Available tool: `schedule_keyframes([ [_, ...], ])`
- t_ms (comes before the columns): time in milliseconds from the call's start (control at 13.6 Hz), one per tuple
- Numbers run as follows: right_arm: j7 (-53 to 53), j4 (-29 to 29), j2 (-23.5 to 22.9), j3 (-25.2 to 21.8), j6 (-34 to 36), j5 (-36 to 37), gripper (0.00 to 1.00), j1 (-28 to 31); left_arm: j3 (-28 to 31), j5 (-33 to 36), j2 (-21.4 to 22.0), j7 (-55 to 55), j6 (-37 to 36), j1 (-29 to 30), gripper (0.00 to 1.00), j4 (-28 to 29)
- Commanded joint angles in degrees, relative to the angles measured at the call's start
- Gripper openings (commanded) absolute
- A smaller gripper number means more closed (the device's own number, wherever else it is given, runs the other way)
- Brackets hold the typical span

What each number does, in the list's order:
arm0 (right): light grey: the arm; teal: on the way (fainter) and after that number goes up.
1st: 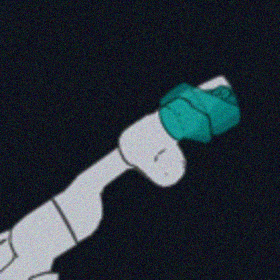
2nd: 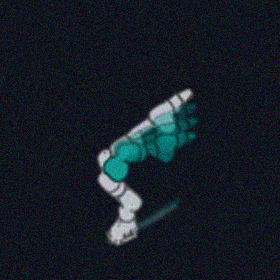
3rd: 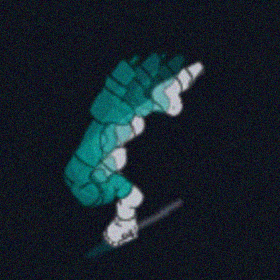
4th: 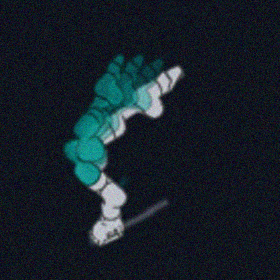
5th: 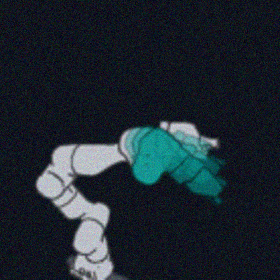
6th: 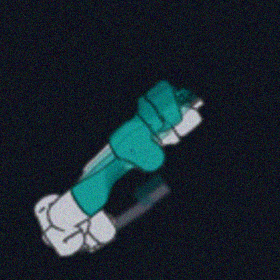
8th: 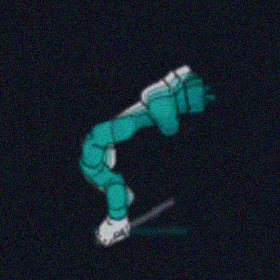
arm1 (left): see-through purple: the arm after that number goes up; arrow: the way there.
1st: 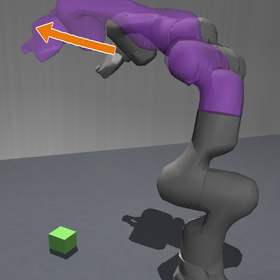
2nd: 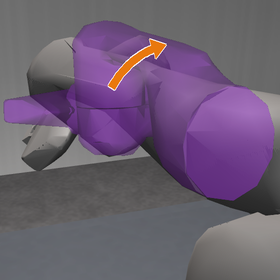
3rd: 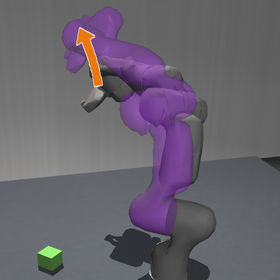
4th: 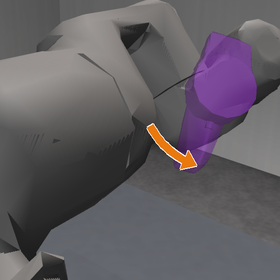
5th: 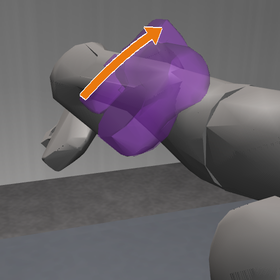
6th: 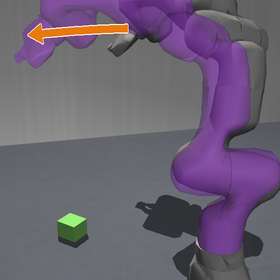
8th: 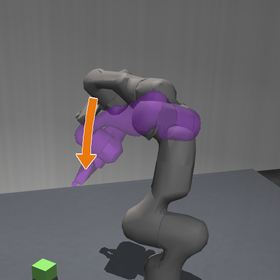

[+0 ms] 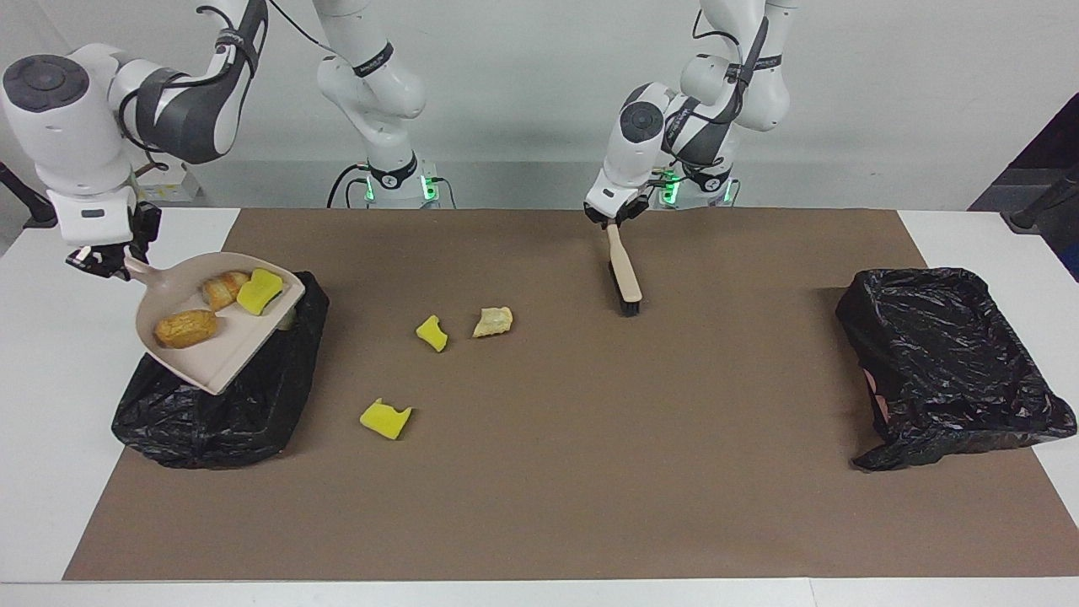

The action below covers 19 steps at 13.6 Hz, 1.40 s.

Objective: Sweep and dump trash in bin

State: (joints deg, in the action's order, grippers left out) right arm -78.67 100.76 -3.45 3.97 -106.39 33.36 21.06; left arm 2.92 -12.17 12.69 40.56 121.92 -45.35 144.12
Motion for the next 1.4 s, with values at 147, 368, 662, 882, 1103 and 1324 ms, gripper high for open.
schedule_keyframes([
  [147,1.6,2.6,2.1,0.3,-1.1,7.8,0.00,-1.5,0.3,1.4,-5.7,-10.7,-2.9,11.6,1.00,-12.1],
  [368,3.2,2.8,2.2,0.3,0.7,16.3,0.00,-7.4,0.3,3.2,-9.2,-15.6,-6.1,18.3,1.00,-21.3],
  [662,4.1,2.4,2.2,0.3,2.1,20.8,0.00,-9.6,0.4,3.3,-15.1,-25.3,-12.3,26.4,1.00,-34.1],
  [882,5.8,2.3,2.2,0.3,2.2,22.5,0.00,-10.3,0.6,8.0,-16.9,-35.3,-17.1,31.2,1.00,-39.8],
  [1103,5.9,2.2,2.2,0.3,2.2,24.3,0.00,-10.9,0.7,8.9,-16.6,-41.3,-23.9,34.3,1.00,-46.5],
  [1324,6.0,1.2,2.0,1.0,3.8,26.2,0.00,-11.7,0.6,10.8,-16.3,-43.8,-30.9,36.1,1.00,-52.4],
])
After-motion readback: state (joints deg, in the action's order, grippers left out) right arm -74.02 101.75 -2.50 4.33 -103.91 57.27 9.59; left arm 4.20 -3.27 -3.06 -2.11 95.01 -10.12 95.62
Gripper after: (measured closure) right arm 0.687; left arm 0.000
